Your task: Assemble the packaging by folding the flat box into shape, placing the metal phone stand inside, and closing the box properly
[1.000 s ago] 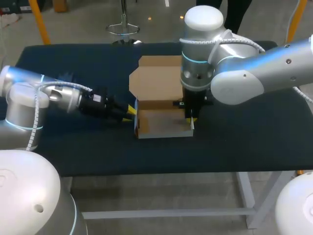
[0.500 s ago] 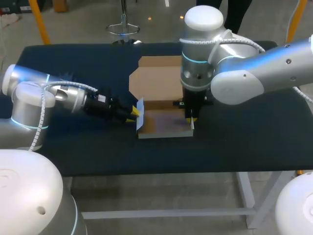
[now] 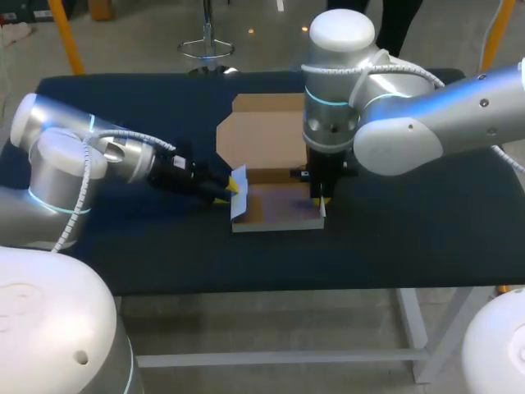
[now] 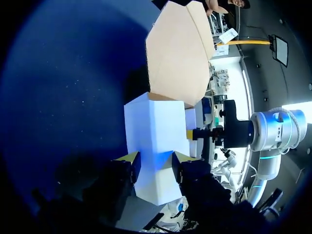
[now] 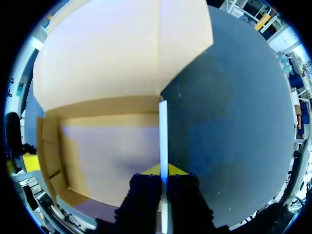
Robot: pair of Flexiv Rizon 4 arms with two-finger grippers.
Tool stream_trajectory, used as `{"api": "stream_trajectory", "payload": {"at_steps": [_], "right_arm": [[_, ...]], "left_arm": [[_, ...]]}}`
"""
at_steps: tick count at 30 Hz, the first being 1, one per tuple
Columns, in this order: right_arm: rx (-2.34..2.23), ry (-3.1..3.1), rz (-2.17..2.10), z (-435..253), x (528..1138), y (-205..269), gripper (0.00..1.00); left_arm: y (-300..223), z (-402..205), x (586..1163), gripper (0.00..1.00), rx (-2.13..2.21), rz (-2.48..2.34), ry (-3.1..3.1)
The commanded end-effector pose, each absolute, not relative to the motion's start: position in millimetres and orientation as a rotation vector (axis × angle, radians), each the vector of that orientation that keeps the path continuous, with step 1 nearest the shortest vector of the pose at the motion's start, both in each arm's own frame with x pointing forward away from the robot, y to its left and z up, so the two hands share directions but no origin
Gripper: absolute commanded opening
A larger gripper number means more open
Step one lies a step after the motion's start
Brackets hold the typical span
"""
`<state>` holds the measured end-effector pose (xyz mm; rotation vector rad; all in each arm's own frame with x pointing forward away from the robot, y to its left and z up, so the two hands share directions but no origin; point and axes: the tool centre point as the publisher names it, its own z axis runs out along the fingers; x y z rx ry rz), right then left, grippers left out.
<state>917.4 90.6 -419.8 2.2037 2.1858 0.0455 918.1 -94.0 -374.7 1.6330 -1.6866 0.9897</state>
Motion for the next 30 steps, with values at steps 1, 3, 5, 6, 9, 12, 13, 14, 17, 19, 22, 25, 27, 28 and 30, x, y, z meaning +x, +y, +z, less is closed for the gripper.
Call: {"api": "stream_trajectory", "payload": {"at_steps": [1, 3, 5, 6, 9, 12, 13, 14, 17, 19, 22, 25, 27, 28, 30], "right_arm": [[2.203, 2.187, 0.038, -418.9, 918.1, 91.8, 0.0], [2.203, 2.187, 0.038, -418.9, 918.1, 91.8, 0.0], [2.203, 2.187, 0.038, -418.9, 918.1, 91.8, 0.0], [2.203, 2.187, 0.038, -418.9, 918.1, 91.8, 0.0], [2.203, 2.187, 0.038, -418.9, 918.1, 91.8, 0.0], [2.203, 2.187, 0.038, -418.9, 918.1, 91.8, 0.0], [2.203, 2.187, 0.038, -418.9, 918.1, 91.8, 0.0], [2.203, 2.187, 0.038, -418.9, 918.1, 91.8, 0.0], [2.203, 2.187, 0.038, -418.9, 918.1, 91.8, 0.0], [2.203, 2.187, 0.038, -418.9, 918.1, 91.8, 0.0], [2.203, 2.187, 0.038, -418.9, 918.1, 91.8, 0.0], [2.203, 2.187, 0.038, -418.9, 918.1, 91.8, 0.0], [2.203, 2.187, 0.038, -418.9, 918.1, 91.8, 0.0], [2.203, 2.187, 0.038, -418.9, 918.1, 91.8, 0.0], [2.203, 2.187, 0.038, -418.9, 918.1, 91.8, 0.0]], "left_arm": [[-98.4, -370.8, 917.2, 0.47, 1.675, 0.962, -1.722], [-99.4, -371.3, 918.1, 0.48, 1.7, 0.949, -1.747], [-100.2, -371.6, 918.6, 0.49, 1.719, 0.937, -1.769], [-100.6, -371.7, 918.8, 0.48, 1.724, 0.935, -1.773], [-102.6, -371.4, 919.1, 0.48, 1.766, 0.906, -1.818], [-105.2, -371.7, 918.2, 0.49, 1.831, 0.876, -1.876], [-105.5, -371.6, 917.9, 0.49, 1.842, 0.87, -1.886], [-106.0, -371.7, 917.8, 0.49, 1.866, 0.859, -1.898], [-106.8, -373.7, 918.6, 0.5, 1.922, 0.818, -1.935], [-106.6, -374.5, 919.2, 0.49, 1.941, 0.792, -1.948], [-105.5, -375.5, 920.1, 0.49, 1.974, 0.753, -1.971], [-104.5, -377.5, 920.2, 0.47, 2.008, 0.705, -1.994], [-103.5, -379.3, 920.6, 0.46, 2.034, 0.678, -2.009], [-103.3, -380.1, 920.5, 0.46, 2.027, 0.658, -2.016], [-102.6, -381.8, 920.3, 0.46, 2.04, 0.623, -2.034]]}}
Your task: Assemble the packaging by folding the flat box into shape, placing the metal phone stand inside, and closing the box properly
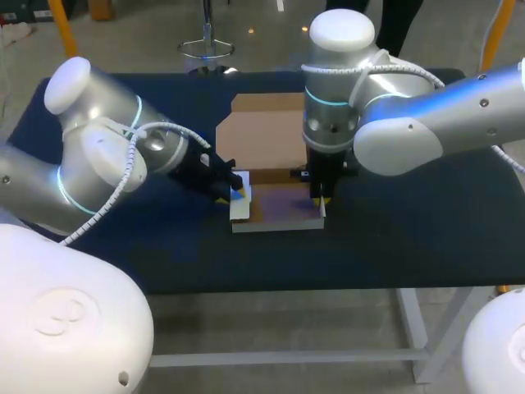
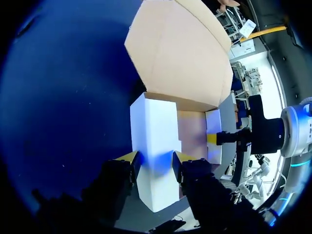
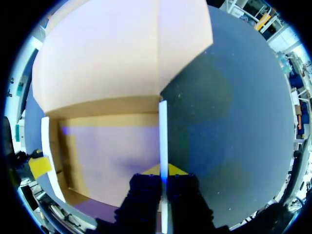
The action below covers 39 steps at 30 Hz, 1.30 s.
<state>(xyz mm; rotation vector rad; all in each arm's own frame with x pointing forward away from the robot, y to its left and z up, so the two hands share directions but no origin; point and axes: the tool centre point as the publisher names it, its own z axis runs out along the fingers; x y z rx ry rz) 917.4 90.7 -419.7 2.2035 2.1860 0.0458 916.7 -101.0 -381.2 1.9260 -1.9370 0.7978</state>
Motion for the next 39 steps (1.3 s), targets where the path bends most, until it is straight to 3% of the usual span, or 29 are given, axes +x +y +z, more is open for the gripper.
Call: {"api": "stream_trajectory", "payload": {"at_steps": [1, 39], "right_arm": [[2.203, 2.187, 0.038, -418.9, 918.1, 91.8, 0.0], [2.203, 2.187, 0.038, -418.9, 918.1, 91.8, 0.0]], "left_arm": [[-102.2, -382.5, 920.4, 0.45, 2.04, 0.606, -2.038], [-93.1, -403.3, 924.3, 0.22, 2.26, 0.041, -2.293]]}}
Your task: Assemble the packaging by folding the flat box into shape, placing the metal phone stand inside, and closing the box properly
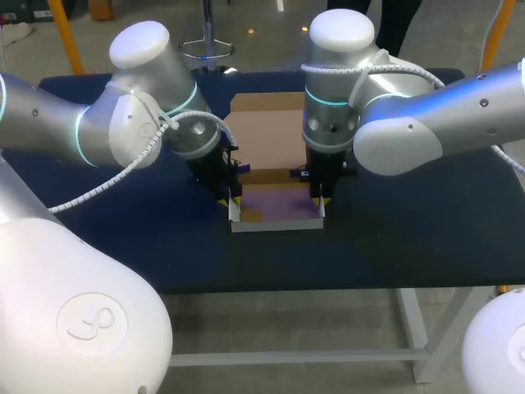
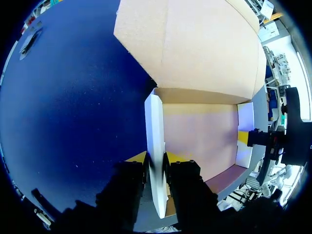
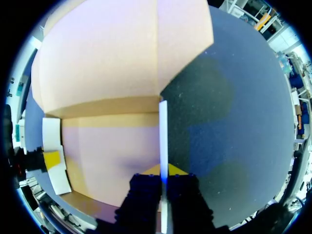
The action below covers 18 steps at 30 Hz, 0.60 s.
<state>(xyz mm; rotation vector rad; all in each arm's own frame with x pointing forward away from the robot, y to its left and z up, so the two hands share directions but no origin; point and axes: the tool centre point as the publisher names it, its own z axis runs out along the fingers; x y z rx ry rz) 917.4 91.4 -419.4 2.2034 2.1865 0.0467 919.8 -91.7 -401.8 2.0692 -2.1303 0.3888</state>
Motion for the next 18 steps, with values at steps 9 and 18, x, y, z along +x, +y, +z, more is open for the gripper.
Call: {"api": "stream_trajectory", "payload": {"at_steps": [9, 18], "right_arm": [[2.203, 2.187, 0.038, -418.9, 918.1, 91.8, 0.0], [2.203, 2.187, 0.038, -418.9, 918.1, 91.8, 0.0]], "left_arm": [[-90.3, -409.2, 926.9, 0.2, 2.282, -0.021, -2.302], [-88.4, -411.9, 928.9, 0.0, 2.316, -0.05, -2.312]]}}
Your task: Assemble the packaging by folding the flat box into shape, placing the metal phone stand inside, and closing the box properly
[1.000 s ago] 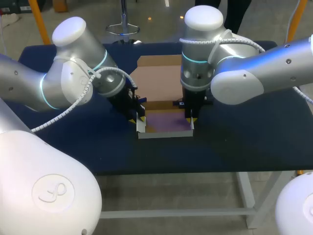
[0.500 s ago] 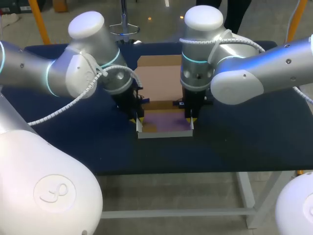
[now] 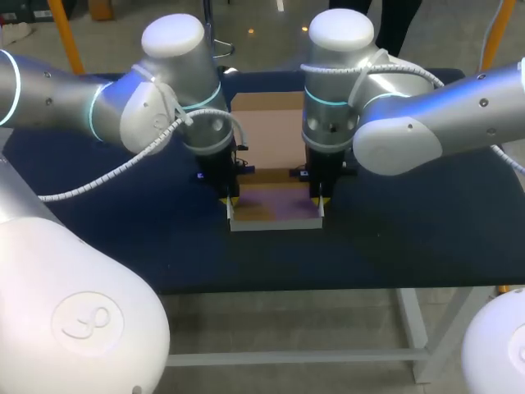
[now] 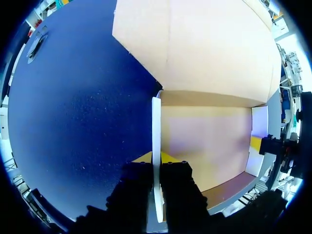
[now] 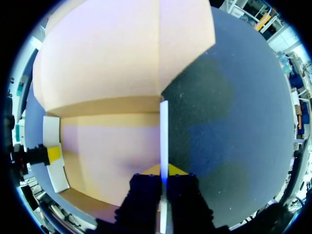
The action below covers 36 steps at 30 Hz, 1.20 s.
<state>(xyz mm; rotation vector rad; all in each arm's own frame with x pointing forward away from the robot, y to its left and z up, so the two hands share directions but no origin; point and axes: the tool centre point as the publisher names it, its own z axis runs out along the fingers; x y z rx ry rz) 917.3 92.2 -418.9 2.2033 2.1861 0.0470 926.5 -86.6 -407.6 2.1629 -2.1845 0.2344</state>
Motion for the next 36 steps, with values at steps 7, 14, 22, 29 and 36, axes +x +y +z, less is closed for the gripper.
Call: {"api": "stream_trajectory", "payload": {"at_steps": [7, 14, 22, 29, 36], "right_arm": [[2.203, 2.187, 0.038, -418.9, 918.1, 91.8, 0.0], [2.158, 2.203, 0.058, -414.2, 915.9, 93.3, 0.0], [2.075, 2.279, 0.146, -403.2, 910.0, 93.1, 1.0], [1.957, 2.368, 0.261, -389.3, 902.7, 84.4, 1.0], [1.668, 2.528, 0.462, -365.7, 888.4, 70.0, 1.0]], "left_arm": [[-87.5, -411.8, 928.3, 0.0, 2.319, -0.052, -2.318], [-87.4, -409.4, 928.2, 0.0, 2.328, -0.047, -2.327], [-89.4, -408.2, 929.5, 0.0, 2.332, -0.041, -2.333], [-89.1, -403.9, 930.3, 0.0, 2.336, -0.023, -2.337], [-86.8, -401.8, 931.3, 0.0, 2.331, 0.008, -2.34]]}}
